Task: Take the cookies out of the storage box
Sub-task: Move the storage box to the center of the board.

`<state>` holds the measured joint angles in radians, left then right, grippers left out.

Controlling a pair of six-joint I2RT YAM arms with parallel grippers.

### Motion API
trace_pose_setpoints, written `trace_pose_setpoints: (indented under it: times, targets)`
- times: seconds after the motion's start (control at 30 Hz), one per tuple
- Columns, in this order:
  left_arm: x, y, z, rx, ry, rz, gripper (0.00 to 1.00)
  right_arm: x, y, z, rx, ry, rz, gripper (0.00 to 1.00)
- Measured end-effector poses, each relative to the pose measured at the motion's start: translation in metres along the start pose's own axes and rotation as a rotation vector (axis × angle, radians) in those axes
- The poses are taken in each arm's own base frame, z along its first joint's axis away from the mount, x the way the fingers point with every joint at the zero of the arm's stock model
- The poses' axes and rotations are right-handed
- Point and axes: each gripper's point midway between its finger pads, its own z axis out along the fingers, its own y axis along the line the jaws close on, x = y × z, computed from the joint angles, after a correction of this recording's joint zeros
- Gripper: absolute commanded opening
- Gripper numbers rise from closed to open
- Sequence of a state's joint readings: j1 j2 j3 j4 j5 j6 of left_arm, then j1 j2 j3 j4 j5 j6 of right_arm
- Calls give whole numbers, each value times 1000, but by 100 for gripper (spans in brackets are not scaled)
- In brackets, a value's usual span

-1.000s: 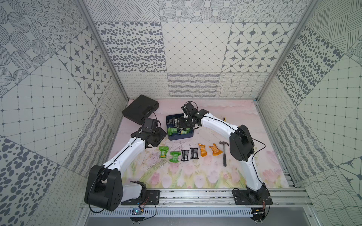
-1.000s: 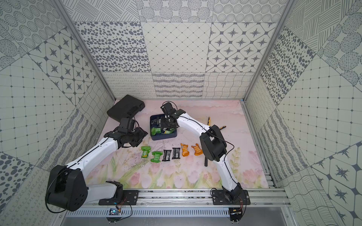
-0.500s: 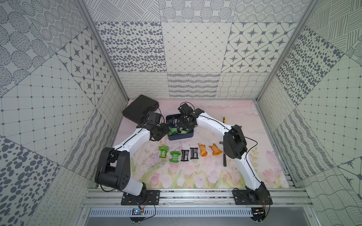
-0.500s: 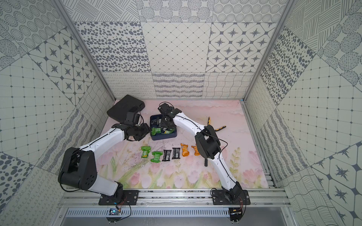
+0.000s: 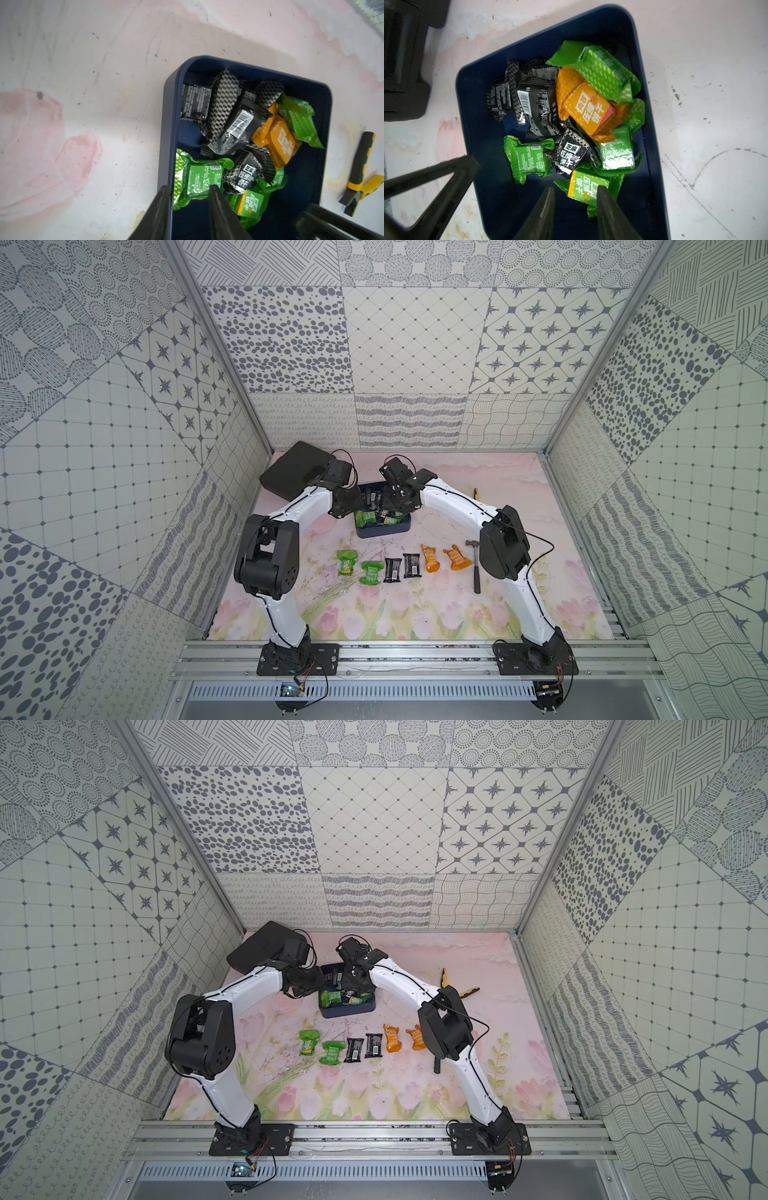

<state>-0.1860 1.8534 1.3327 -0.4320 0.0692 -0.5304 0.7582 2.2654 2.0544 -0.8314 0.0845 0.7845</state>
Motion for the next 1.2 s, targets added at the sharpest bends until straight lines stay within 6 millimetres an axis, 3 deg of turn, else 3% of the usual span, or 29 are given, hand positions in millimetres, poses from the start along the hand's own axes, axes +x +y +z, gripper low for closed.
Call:
trace_pose_setpoints:
  times: [0.17, 0.5, 0.77, 1.03, 1.2]
  targets:
    - [-2, 5, 8, -55, 12, 64, 15, -6, 4, -18, -33, -34, -4, 37]
    - [0, 3, 11, -144, -2, 158, 5, 1, -3, -22, -32, -33, -3, 37]
    - [13, -12, 10, -166, -11, 206, 3, 1, -17, -28, -18, -39, 8, 36]
    - [39, -20, 1, -161, 15, 191, 10, -3, -26, -32, -10, -49, -25, 39]
    - [40, -25, -13, -148, 10, 163, 27, -5, -27, -31, -40, -27, -184, 43]
